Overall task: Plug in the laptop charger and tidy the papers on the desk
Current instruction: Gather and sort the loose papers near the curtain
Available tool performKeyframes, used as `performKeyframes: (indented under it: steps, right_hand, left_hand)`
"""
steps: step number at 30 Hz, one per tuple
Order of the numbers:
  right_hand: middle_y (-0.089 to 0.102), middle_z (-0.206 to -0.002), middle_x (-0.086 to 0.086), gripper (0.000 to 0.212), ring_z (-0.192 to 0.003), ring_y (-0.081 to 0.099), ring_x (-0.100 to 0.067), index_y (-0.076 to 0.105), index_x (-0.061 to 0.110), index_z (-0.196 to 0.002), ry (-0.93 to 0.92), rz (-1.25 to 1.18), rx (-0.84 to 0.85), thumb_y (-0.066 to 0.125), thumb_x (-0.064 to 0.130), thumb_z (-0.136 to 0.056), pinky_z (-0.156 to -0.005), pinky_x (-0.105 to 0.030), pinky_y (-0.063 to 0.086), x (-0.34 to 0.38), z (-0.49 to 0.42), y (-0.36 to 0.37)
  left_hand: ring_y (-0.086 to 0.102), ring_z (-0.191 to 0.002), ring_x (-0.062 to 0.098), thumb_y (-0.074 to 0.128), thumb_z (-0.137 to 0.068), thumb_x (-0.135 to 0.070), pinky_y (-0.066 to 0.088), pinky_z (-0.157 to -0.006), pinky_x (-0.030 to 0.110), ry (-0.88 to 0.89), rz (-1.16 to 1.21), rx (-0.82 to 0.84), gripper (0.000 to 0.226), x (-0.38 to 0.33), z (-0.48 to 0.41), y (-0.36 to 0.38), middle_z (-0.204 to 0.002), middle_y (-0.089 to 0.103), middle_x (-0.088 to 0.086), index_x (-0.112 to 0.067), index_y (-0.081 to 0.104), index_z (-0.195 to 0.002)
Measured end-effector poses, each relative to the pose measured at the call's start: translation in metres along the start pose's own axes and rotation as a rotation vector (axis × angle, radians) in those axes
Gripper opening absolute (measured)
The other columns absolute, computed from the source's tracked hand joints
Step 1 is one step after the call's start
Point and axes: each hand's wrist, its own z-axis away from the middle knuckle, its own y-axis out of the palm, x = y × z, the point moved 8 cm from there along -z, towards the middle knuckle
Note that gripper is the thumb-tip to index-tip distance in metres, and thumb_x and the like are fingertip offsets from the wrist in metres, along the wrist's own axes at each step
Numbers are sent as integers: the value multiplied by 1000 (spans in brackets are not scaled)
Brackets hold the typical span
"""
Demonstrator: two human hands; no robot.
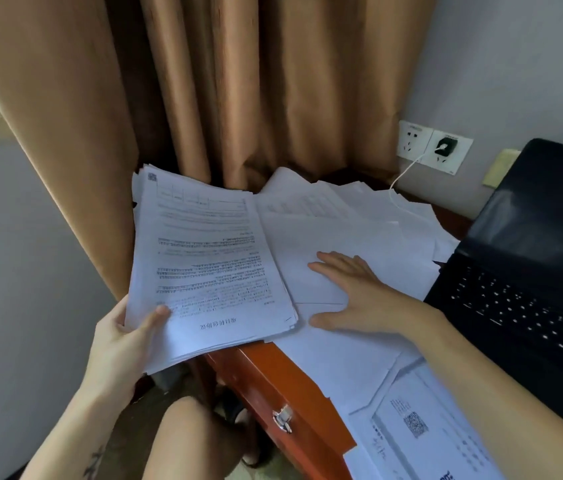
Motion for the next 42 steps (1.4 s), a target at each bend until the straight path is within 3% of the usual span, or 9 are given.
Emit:
performKeyframes:
  steps: [3, 10, 15, 19, 22, 28, 32, 36, 42]
  right_hand:
    - [-17, -162, 28, 117, -143, -26, 9, -2, 47, -158, 38, 76, 65, 70, 78, -71, -123, -34, -15, 2, 16, 9]
    - [-6, -166, 20, 120, -152, -9, -5, 3, 40, -160, 52, 139, 5, 68, 82, -69, -124, -36, -2, 10, 27, 13]
    - [39, -152, 14, 85, -140, 32, -10, 43, 31, -150, -1, 144, -256, 64, 74, -80, -115, -32, 27, 14, 24, -5]
    - [69, -110, 11, 26, -100, 62, -14, 70, 28, -117, -125, 232, -522, 67, 40, -93, -77, -31, 49, 24, 30, -12]
    - [70, -81, 6, 11, -72, 64, -19, 72, 24, -103, -157, 271, -699, 65, 25, -95, -55, -34, 49, 26, 33, -18]
    - [64, -69, 2, 18, -59, 56, -18, 71, 19, -101, -29, -57, -901, 61, 34, -100, -52, -27, 42, 4, 31, -44]
    - [61, -68, 2, 32, -65, 58, -19, 59, 19, -78, 39, -370, -975, 58, 41, -100, -58, -34, 47, -9, 35, -54]
    - [50, -59, 12, 42, -59, 47, -6, 47, 20, -64, 22, -678, -1014, 63, 35, -99, -58, -25, 40, 2, 48, -60]
    - [71, -78, 11, 16, -71, 66, -4, 72, 16, -94, -203, -660, -882, 65, 29, -99, -56, -19, 47, 66, 49, -45]
  left_hand:
    - [74, -91, 17, 72, -97, -12, 60, -71, 27, 12, 19, 10, 27, -6, -5, -11, -103, 79, -10, -28, 70, -118]
    - [73, -91, 19, 72, -97, -13, 58, -78, 36, -6, 23, 41, 26, -6, -4, -21, -103, 78, -11, -34, 70, -112]
    - [72, -92, 23, 73, -97, -14, 56, -81, 42, -39, 43, 35, 23, -1, 9, -33, -107, 79, -5, -31, 71, -111]
    - [72, -93, 25, 72, -97, -13, 56, -84, 44, -46, 57, 20, 24, -9, 12, -47, -106, 79, -4, -29, 71, -114]
    - [72, -90, 23, 71, -97, -10, 56, -79, 39, -49, 95, 8, 24, -11, 16, -49, -106, 78, -2, -25, 70, -116]
    - [73, -89, 24, 71, -97, -11, 56, -75, 39, -69, 120, 2, 22, -10, 25, -36, -104, 78, -1, -25, 69, -113]
    - [72, -86, 23, 69, -97, -8, 55, -74, 38, -52, 133, -46, 22, -10, 30, -42, -102, 78, -1, -25, 69, -111]
    - [73, -90, 26, 70, -98, -10, 56, -74, 38, -53, 119, -32, 23, -9, 33, -45, -108, 78, 3, -26, 69, -114]
    - [76, -92, 26, 70, -97, -8, 60, -82, 43, -96, 113, 35, 26, -10, 43, -27, -105, 80, 0, -27, 69, -115]
